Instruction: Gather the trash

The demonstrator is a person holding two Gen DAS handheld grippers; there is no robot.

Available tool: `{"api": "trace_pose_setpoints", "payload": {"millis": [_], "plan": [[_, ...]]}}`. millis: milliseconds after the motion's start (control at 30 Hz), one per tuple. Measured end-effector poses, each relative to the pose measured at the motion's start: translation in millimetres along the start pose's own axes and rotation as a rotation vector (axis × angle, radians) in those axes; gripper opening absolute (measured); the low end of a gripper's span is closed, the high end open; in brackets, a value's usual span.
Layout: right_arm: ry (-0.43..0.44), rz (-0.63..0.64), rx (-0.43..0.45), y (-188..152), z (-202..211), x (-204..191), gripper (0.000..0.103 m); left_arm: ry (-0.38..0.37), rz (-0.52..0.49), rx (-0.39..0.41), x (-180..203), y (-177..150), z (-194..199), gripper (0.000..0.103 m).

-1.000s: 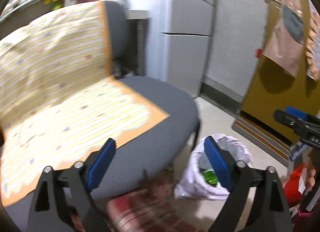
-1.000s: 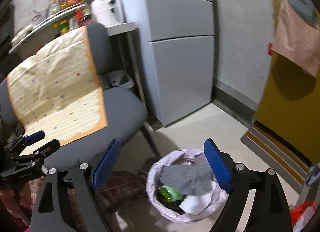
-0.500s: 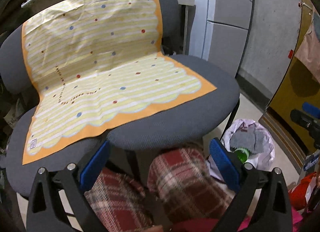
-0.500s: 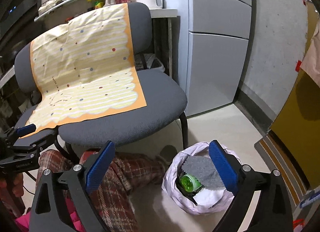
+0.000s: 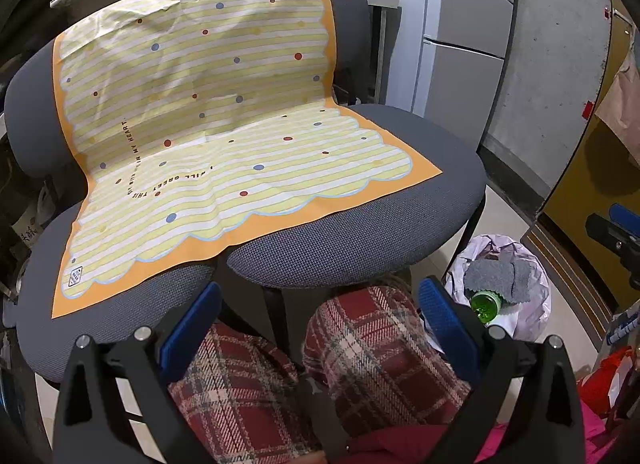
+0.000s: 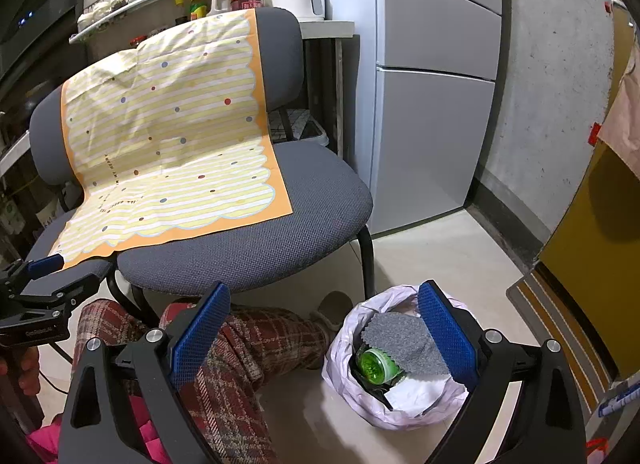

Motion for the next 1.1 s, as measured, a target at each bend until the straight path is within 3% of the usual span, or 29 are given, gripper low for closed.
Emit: {"api": "trace_pose_setpoints", "payload": {"millis": [1100], "plan": [[-0.006, -0.007, -0.011, -2.2, -5.4, 3.4, 0.094, -0.004, -0.001, 0.002, 1.9, 4.7, 5.0, 0.096]]}}
Point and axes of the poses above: each gripper's, at about its wrist camera, not at the fingertips, and z roughly against the way its jaws point, x to its right, y to its top, the point moved 8 cm from there along -z, roughly the way its jaws point, and after that the axes turned 7 degrees about y, right-handed, at the moved point
